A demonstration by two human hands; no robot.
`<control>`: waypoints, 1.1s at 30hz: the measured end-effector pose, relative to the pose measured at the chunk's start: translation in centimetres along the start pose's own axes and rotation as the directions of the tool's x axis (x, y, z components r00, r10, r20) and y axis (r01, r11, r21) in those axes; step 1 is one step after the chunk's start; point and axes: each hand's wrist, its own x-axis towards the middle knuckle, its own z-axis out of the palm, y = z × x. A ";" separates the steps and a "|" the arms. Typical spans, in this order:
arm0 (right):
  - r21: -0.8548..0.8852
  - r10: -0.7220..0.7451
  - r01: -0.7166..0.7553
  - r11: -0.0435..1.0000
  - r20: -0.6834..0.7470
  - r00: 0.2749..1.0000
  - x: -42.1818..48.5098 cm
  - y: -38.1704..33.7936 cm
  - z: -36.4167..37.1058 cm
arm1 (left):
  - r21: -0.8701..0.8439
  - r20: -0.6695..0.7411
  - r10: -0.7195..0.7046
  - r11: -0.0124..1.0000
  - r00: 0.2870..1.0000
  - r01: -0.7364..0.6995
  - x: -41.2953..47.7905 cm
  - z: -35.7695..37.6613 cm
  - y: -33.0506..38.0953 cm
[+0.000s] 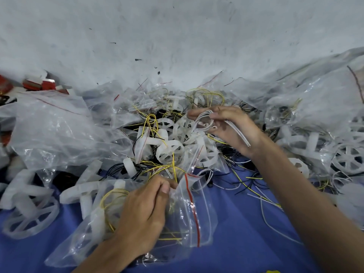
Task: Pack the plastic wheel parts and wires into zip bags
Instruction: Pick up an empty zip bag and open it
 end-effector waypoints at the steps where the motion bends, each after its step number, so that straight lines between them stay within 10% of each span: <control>1: 0.038 0.012 -0.013 0.999 0.016 1.000 0.0 0.0 -0.1 | -0.026 -0.016 -0.016 1.000 1.000 0.016 0.0 0.0 -0.1; 11: 0.087 0.082 -0.097 0.991 0.163 0.983 -0.5 -0.8 0.0 | -0.368 -0.102 -0.331 0.889 0.938 0.273 0.4 -0.2 -0.3; 16: 0.192 0.036 -0.118 0.974 0.384 0.922 -1.5 -2.6 1.3 | -0.798 0.091 -0.644 0.410 0.760 0.443 1.2 -0.5 -1.3; 19: -0.216 0.154 -0.063 0.974 0.433 0.888 -1.9 -3.3 3.0 | -0.787 0.236 -0.655 0.304 0.718 0.537 2.6 -1.3 -2.0; 23: -0.689 0.373 -0.071 0.721 0.300 0.878 -1.8 -2.5 4.0 | -0.683 0.297 -0.518 0.472 0.802 0.558 5.1 -2.3 -1.8; 28: -0.767 0.564 -0.196 0.610 0.248 0.788 -2.0 -2.1 3.4 | -0.401 0.485 -0.172 0.827 0.857 0.393 8.1 -3.7 -0.2; 33: -0.798 0.612 -0.218 0.563 0.224 0.759 -2.1 -1.8 2.4 | -0.250 0.554 -0.132 0.916 0.822 0.315 9.3 -3.6 -0.2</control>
